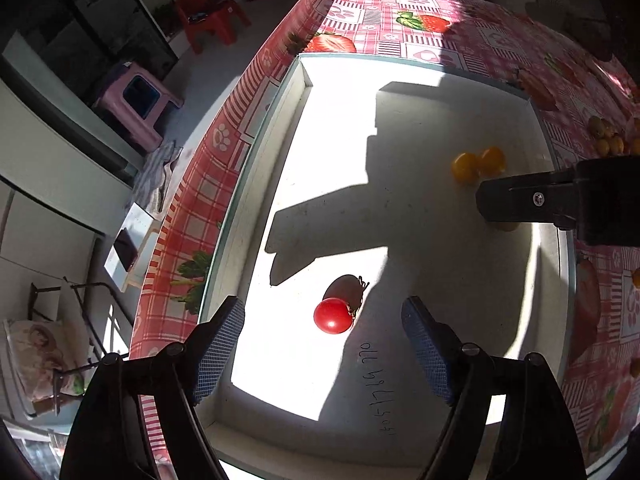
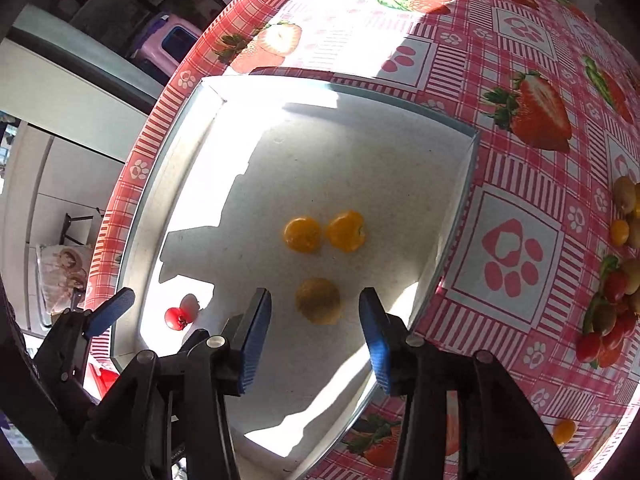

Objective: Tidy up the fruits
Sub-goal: 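Open the left tool to drop the red tomato while the right drops the kiwi, then move both open tools back toward the fruit cluster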

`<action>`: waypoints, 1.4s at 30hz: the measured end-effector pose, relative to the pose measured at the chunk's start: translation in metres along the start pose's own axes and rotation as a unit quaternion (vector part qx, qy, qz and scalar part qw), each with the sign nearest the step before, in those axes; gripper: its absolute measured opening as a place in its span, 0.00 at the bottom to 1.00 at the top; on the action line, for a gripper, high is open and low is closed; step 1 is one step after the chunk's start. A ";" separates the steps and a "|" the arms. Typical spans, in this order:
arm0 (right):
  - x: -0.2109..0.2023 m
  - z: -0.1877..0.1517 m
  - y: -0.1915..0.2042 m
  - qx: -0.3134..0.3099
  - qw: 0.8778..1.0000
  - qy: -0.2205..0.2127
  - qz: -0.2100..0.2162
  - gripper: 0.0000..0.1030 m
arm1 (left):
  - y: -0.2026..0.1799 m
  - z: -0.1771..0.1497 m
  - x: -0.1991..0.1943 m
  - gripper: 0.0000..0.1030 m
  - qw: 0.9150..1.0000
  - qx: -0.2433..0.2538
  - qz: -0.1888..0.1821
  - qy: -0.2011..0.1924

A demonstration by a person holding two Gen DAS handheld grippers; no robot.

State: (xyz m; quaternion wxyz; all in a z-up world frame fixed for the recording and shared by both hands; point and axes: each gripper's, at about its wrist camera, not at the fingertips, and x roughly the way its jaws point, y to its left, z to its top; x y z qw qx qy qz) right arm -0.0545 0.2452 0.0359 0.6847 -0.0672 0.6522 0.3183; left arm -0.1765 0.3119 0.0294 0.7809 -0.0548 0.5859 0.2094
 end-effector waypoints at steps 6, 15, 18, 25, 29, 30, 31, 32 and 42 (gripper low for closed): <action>-0.033 -0.007 -0.012 0.017 0.999 -0.038 0.005 0.78 | -0.013 0.005 -0.007 0.80 1.000 0.025 -0.010 -0.001; -0.076 -0.053 -0.085 0.113 0.991 -0.064 -0.031 0.78 | -0.071 0.017 -0.032 0.80 0.995 0.088 -0.044 -0.018; -0.089 -0.076 -0.114 0.147 0.985 -0.067 -0.055 0.78 | -0.095 0.018 -0.041 0.80 0.991 0.112 -0.065 -0.023; -0.108 -0.141 -0.169 0.222 0.968 -0.051 -0.107 0.78 | -0.151 0.010 -0.052 0.80 0.980 0.170 -0.103 -0.016; -0.111 -0.174 -0.191 0.257 0.958 -0.038 -0.124 0.78 | -0.180 0.003 -0.054 0.80 0.974 0.194 -0.120 -0.009; -0.111 -0.179 -0.195 0.264 0.955 -0.036 -0.127 0.78 | -0.186 0.003 -0.055 0.80 0.972 0.200 -0.124 -0.009; -0.113 -0.186 -0.200 0.270 0.953 -0.036 -0.130 0.78 | -0.194 0.001 -0.056 0.80 0.970 0.207 -0.130 -0.008; -0.114 -0.191 -0.204 0.275 0.952 -0.035 -0.133 0.78 | -0.201 0.001 -0.056 0.80 0.967 0.215 -0.135 -0.009; -0.113 -0.212 -0.222 0.274 0.952 -0.040 -0.132 0.65 | -0.271 0.005 -0.050 0.80 0.945 0.276 -0.173 -0.021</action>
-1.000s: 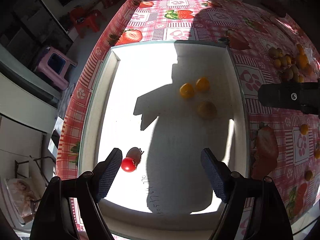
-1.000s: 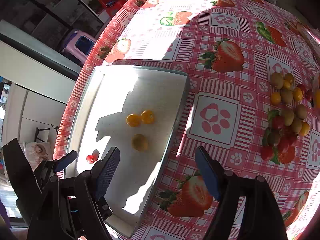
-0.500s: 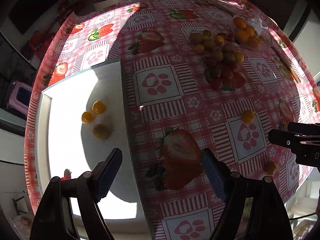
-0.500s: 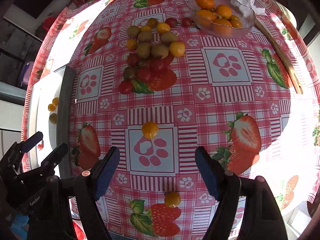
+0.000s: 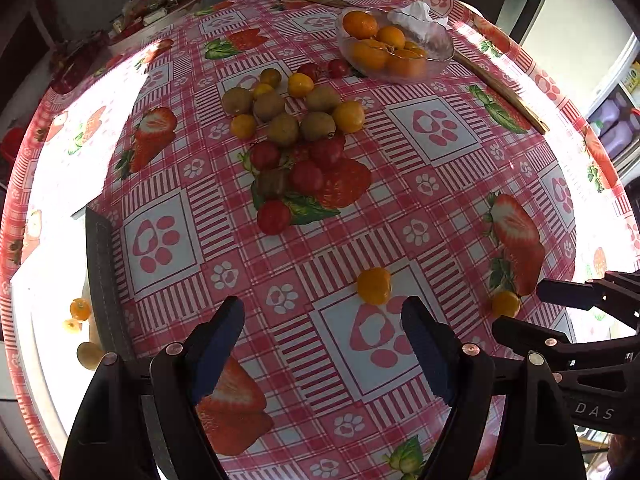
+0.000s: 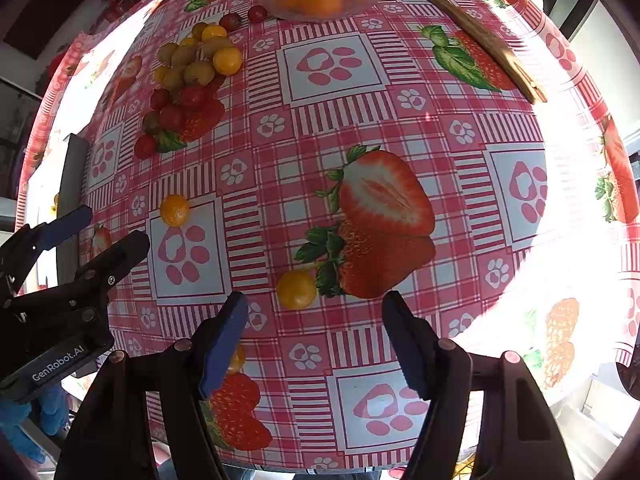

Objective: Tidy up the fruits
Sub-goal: 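Move both open tools back toward the fruit cluster, then grasp a yellow tomato with the left tool while the right grasps another, then carry both yellow tomatoes over the white tray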

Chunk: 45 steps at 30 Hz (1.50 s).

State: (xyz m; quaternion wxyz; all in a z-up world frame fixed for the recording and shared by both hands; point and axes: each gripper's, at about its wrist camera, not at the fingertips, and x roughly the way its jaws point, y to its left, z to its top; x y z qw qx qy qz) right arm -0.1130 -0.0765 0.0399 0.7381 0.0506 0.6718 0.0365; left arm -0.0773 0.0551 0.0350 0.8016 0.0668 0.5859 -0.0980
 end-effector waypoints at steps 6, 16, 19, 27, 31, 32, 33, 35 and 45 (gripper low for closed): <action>0.002 -0.003 -0.001 -0.010 1.000 -0.007 0.010 0.55 | -0.009 0.009 0.014 0.79 1.000 0.009 0.000 0.010; 0.007 -0.002 0.020 -0.069 0.997 -0.007 -0.031 0.31 | -0.014 0.015 0.024 0.42 1.000 0.004 0.002 0.029; 0.007 -0.005 0.025 -0.087 0.995 -0.007 -0.039 0.21 | -0.022 0.016 0.022 0.22 0.999 0.022 -0.004 0.024; 0.001 0.001 0.013 -0.049 0.999 -0.009 0.018 0.21 | 0.005 0.011 0.010 0.22 0.998 -0.045 -0.029 0.020; -0.003 0.013 0.009 -0.050 0.998 -0.011 0.029 0.21 | 0.029 0.001 0.001 0.22 0.995 -0.090 -0.036 0.024; -0.003 0.014 0.011 -0.051 0.998 -0.012 0.031 0.21 | 0.035 -0.001 -0.001 0.22 0.994 -0.098 -0.035 0.023; -0.004 0.017 0.013 -0.052 0.998 -0.013 0.033 0.21 | 0.040 -0.004 -0.004 0.22 0.994 -0.106 -0.034 0.023; -0.005 0.021 0.019 -0.055 0.998 -0.014 0.036 0.21 | 0.051 -0.010 -0.008 0.22 0.992 -0.117 -0.030 0.021; -0.005 0.027 0.064 -0.083 0.995 -0.013 0.051 0.21 | 0.094 -0.042 -0.029 0.22 0.986 -0.167 -0.004 0.008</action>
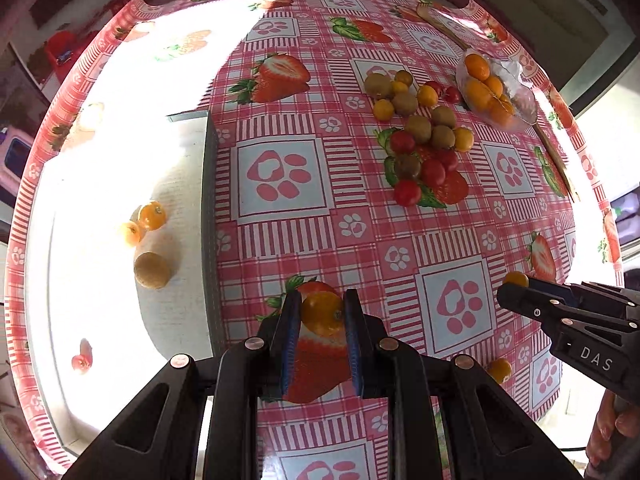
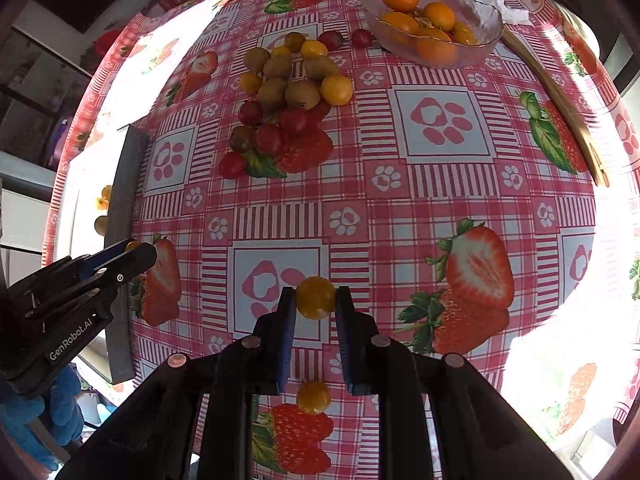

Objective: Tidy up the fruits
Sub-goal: 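Carry both yellow tomatoes over the white tray, then open the left tool over the tray while the right releases its tomato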

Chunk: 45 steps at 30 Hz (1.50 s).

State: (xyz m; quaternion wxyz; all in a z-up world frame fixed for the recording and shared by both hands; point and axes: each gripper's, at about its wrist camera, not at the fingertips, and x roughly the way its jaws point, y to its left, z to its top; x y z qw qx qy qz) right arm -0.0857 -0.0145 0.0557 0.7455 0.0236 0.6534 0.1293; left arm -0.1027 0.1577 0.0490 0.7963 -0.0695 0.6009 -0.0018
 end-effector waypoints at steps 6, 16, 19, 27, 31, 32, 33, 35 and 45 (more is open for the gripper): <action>0.005 0.009 0.030 -0.029 1.000 0.002 0.005 0.21 | 0.029 -0.010 -0.009 0.22 1.000 -0.027 0.012 -0.009; 0.014 0.019 0.084 -0.082 0.996 0.010 0.022 0.21 | 0.075 -0.024 -0.022 0.22 0.997 -0.075 0.026 -0.022; 0.017 0.024 0.101 -0.100 0.994 0.012 0.028 0.21 | 0.088 -0.027 -0.025 0.22 0.995 -0.091 0.033 -0.026; 0.026 0.041 0.150 -0.145 0.988 0.017 0.050 0.21 | 0.129 -0.033 -0.029 0.22 0.988 -0.135 0.061 -0.037; 0.032 0.054 0.178 -0.162 0.985 0.017 0.065 0.21 | 0.151 -0.028 -0.024 0.22 0.984 -0.156 0.082 -0.038; 0.035 0.059 0.185 -0.166 0.984 0.016 0.068 0.21 | 0.156 -0.026 -0.022 0.22 0.983 -0.160 0.087 -0.037; 0.037 0.063 0.190 -0.168 0.983 0.016 0.069 0.21 | 0.161 -0.024 -0.019 0.22 0.981 -0.162 0.094 -0.037; 0.042 0.072 0.201 -0.170 0.983 0.015 0.072 0.21 | 0.170 -0.021 -0.016 0.22 0.980 -0.171 0.100 -0.039; 0.080 0.115 0.230 -0.159 0.984 0.026 0.072 0.21 | 0.185 -0.008 -0.001 0.22 0.978 -0.166 0.119 -0.043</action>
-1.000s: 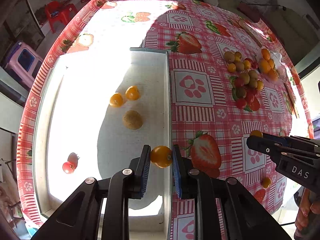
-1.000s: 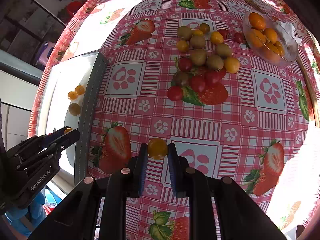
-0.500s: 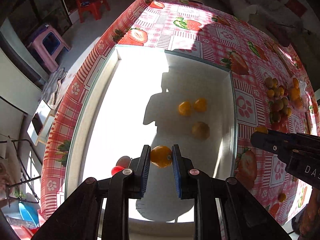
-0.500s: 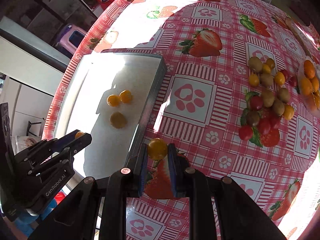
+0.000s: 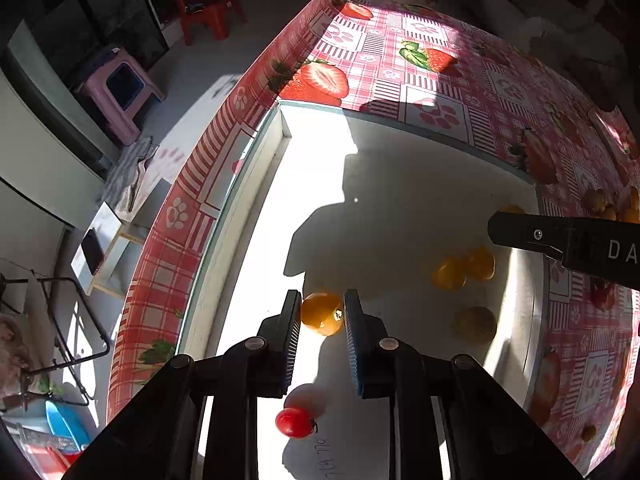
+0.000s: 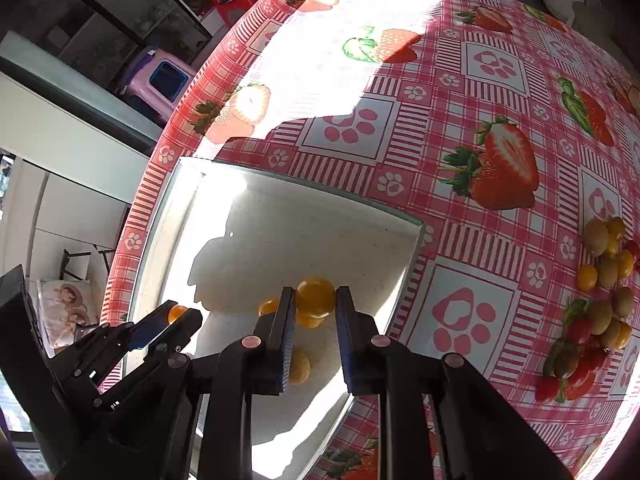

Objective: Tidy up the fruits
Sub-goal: 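Open the left tool over the tray while the right releases its tomato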

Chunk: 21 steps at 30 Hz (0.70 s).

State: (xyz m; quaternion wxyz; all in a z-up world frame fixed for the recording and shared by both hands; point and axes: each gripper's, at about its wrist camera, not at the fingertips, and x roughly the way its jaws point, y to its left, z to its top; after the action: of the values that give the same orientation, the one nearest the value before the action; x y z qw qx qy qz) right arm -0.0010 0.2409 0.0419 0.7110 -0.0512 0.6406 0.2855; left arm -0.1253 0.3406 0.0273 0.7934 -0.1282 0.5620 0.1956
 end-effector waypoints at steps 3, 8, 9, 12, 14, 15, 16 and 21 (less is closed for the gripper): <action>0.012 0.009 -0.002 0.004 1.000 0.007 -0.007 0.21 | 0.000 0.000 0.004 0.22 1.000 0.000 0.003 0.004; 0.028 0.013 0.002 -0.003 1.000 0.016 -0.016 0.21 | -0.004 -0.001 0.009 0.23 1.000 0.013 0.012 0.005; 0.031 0.014 0.003 -0.004 1.000 0.018 -0.018 0.21 | -0.005 -0.001 0.009 0.23 1.000 0.016 0.014 0.006; 0.035 0.015 0.005 -0.007 1.000 0.018 -0.022 0.22 | -0.008 -0.001 0.010 0.23 1.000 0.025 0.017 0.005; 0.036 0.016 0.007 -0.011 0.999 0.017 -0.025 0.22 | -0.010 0.000 0.010 0.23 0.999 0.028 0.018 0.005; 0.036 0.016 0.008 -0.013 0.999 0.018 -0.025 0.22 | -0.011 0.000 0.010 0.23 0.999 0.030 0.019 0.005; 0.036 0.016 0.008 -0.014 0.999 0.018 -0.025 0.22 | -0.012 0.000 0.010 0.27 0.999 0.030 0.021 0.005; 0.035 0.016 0.009 -0.017 1.000 0.022 -0.015 0.37 | -0.012 -0.001 0.001 0.78 0.998 0.030 0.041 -0.022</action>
State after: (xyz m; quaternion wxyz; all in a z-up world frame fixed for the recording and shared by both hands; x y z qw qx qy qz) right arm 0.0096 0.2671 0.0146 0.7001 -0.0790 0.6499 0.2850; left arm -0.1200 0.3298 0.0255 0.8006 -0.0765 0.5545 0.2139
